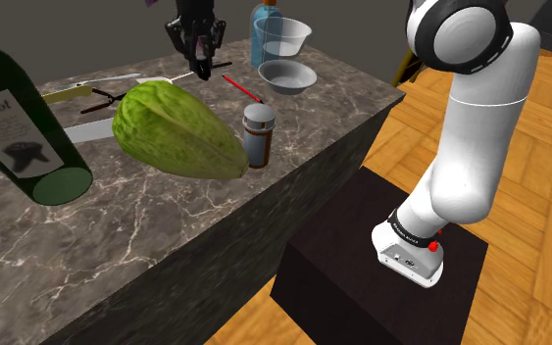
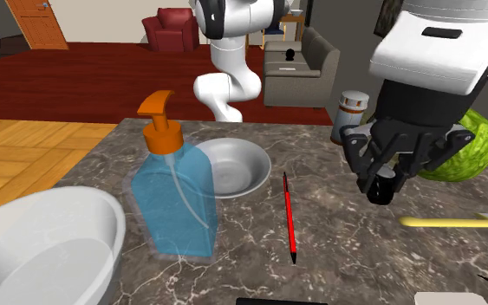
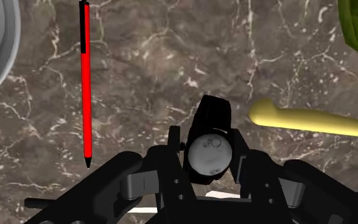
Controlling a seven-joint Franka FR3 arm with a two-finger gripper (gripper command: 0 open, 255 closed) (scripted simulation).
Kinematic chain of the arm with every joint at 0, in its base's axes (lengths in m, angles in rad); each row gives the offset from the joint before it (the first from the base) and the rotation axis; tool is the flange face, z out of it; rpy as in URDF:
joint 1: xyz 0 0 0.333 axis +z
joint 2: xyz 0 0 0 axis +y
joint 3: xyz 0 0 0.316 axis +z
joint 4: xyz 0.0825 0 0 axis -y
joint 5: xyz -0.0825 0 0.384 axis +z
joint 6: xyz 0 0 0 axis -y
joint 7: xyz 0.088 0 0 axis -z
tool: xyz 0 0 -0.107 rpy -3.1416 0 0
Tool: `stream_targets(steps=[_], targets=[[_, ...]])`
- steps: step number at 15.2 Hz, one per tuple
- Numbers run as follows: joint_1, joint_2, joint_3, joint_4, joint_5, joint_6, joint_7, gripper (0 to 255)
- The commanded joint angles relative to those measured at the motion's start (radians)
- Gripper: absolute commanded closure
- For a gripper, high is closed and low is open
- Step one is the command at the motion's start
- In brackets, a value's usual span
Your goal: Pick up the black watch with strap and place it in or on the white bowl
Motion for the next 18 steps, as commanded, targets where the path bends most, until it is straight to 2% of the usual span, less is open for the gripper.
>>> stream_targets(steps=[1,10,13,18], targets=[[0.004,0.01,0.0,0.042,-0.003,-0.033,0.002,255],[0.043,0.12,-0.001,0.342,-0.03,-0.223,0.016,255],[-0.041,-0.063,-0.003,0.063,0.016,-0.128,-0.038,255],[-0.129,-0.271,-0.036,-0.212,0.07,-0.061,-0.142,255]])
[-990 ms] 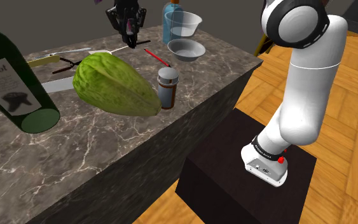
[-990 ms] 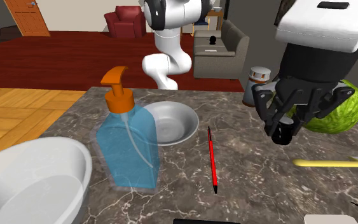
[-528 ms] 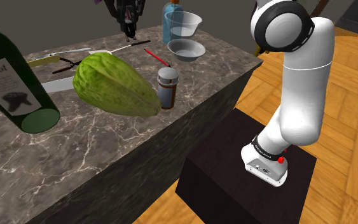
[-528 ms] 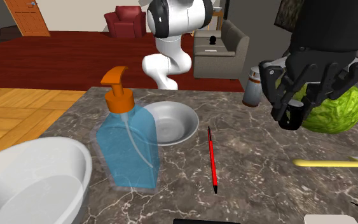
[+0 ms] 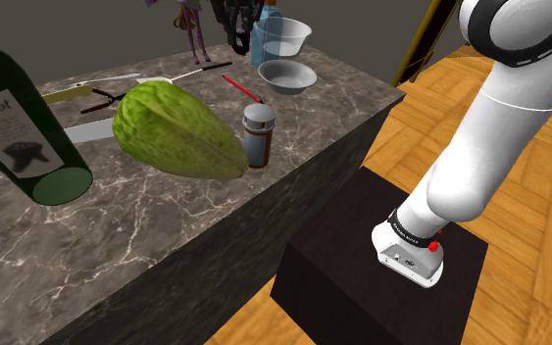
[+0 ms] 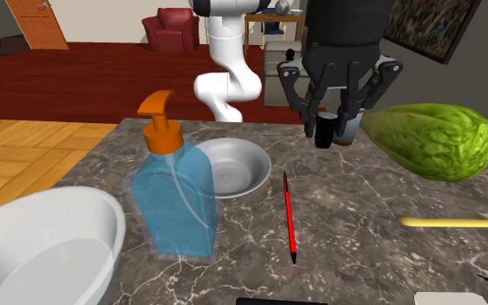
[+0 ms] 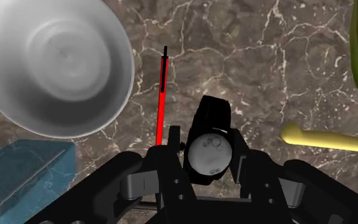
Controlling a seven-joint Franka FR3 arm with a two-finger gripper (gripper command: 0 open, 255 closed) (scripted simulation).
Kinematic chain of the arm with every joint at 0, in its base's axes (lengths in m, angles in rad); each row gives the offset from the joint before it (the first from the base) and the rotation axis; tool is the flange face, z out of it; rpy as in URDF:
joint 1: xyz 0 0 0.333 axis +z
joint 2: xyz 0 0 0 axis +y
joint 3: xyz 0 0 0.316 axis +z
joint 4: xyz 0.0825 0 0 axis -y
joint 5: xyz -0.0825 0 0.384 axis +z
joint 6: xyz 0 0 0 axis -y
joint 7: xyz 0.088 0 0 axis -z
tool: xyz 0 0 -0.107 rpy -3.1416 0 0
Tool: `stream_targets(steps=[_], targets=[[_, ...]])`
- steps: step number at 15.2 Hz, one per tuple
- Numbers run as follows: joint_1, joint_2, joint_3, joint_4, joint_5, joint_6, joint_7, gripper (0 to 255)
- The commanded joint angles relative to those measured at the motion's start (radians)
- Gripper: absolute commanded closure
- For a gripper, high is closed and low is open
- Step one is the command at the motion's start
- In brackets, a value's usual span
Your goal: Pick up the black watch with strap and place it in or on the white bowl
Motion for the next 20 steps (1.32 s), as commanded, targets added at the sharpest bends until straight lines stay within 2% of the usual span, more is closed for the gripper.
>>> stream_targets(steps=[1,6,11,20], targets=[[-0.034,-0.074,-0.019,-0.09,0.018,0.015,-0.05,255],[-0.091,-0.228,-0.074,-0.267,0.044,0.032,-0.162,255],[-0.136,-0.354,-0.139,-0.398,0.046,0.03,-0.274,255],[-0.14,-0.396,-0.147,-0.55,0.047,0.139,-0.296,255]])
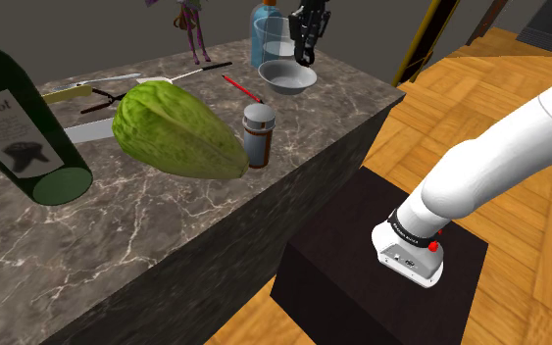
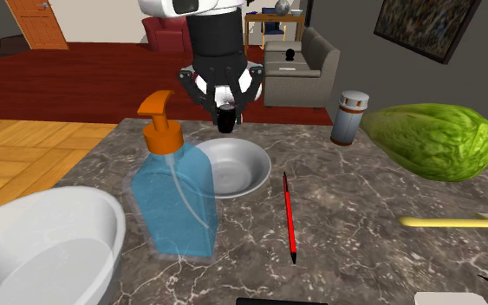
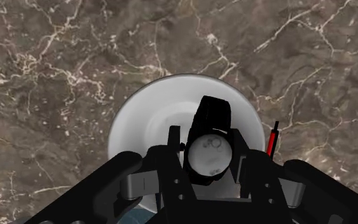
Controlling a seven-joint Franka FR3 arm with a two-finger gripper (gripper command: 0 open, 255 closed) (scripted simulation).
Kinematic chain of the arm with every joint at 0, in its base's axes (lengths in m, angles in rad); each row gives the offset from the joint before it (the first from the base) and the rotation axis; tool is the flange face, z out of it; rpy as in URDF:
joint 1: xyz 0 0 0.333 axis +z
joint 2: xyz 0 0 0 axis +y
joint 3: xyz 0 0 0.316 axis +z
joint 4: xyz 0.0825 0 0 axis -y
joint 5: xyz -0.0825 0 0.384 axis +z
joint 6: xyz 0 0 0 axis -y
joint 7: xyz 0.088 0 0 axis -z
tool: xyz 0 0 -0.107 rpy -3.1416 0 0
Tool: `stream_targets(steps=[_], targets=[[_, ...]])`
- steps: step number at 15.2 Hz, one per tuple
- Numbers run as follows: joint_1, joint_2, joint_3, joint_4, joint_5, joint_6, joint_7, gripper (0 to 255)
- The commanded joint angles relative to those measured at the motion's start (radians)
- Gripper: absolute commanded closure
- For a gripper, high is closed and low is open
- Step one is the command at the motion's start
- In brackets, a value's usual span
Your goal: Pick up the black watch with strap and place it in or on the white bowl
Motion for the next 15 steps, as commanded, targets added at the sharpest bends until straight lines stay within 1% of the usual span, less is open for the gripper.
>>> stream_targets(steps=[1,7,14,15], targets=[[0.0,-0.002,0.0,-0.028,0.0,0.027,-0.003,255],[0.001,-0.011,0.001,-0.118,0.002,0.107,-0.008,255],[0.001,-0.011,0.001,-0.118,0.002,0.107,-0.008,255],[0.001,-0.011,0.001,-0.118,0.002,0.107,-0.008,0]])
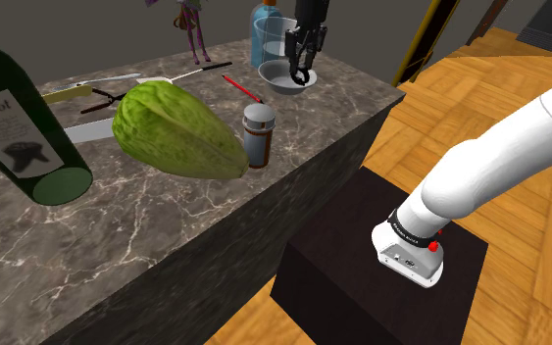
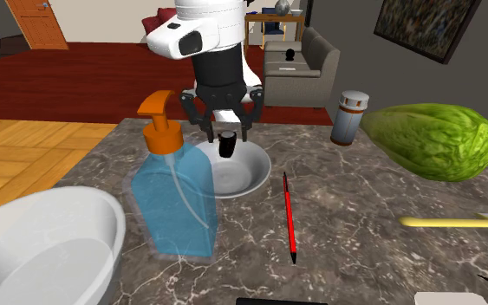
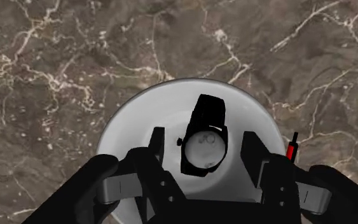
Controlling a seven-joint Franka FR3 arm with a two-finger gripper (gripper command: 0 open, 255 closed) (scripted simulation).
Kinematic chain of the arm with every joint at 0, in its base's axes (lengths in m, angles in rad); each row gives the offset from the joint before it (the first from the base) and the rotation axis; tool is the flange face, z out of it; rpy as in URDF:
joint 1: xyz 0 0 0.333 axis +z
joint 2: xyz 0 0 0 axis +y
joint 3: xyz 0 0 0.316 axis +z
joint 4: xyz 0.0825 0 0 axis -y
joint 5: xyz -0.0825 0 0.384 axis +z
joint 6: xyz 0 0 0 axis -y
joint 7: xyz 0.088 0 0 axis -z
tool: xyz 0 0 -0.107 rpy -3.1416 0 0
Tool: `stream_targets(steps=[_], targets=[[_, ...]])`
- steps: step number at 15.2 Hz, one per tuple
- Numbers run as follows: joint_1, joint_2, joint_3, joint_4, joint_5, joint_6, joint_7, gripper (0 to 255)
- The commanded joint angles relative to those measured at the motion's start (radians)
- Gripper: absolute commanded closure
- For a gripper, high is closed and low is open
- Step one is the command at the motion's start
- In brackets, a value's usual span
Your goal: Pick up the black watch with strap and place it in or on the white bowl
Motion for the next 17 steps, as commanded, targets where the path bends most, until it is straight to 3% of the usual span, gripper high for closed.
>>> stream_targets(steps=[1,5,9,17], targets=[[0.0,0.0,0.0,0.0,0.0,0.0,0.0,0],[0.0,0.0,0.0,0.0,0.0,0.0,0.0,0],[-0.004,0.028,-0.005,0.156,-0.005,-0.128,0.003,0],[-0.004,0.028,-0.005,0.156,-0.005,-0.128,0.003,0]])
